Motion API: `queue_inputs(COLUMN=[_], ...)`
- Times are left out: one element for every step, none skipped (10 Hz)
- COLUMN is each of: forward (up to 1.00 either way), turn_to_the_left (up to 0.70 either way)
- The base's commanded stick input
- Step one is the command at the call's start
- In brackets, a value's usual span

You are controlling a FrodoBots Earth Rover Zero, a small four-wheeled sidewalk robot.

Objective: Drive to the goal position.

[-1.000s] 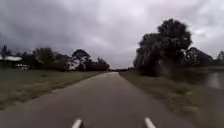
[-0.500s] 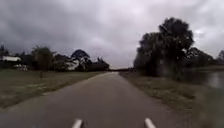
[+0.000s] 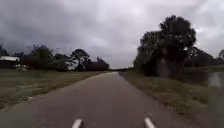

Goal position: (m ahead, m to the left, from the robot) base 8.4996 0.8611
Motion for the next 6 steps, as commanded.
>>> queue_inputs(forward=[0.84, 0.84, 0.84, 0.84, 0.84, 0.84], turn_to_the_left=[0.03, 0.03, 0.03, 0.03, 0.03, 0.03])
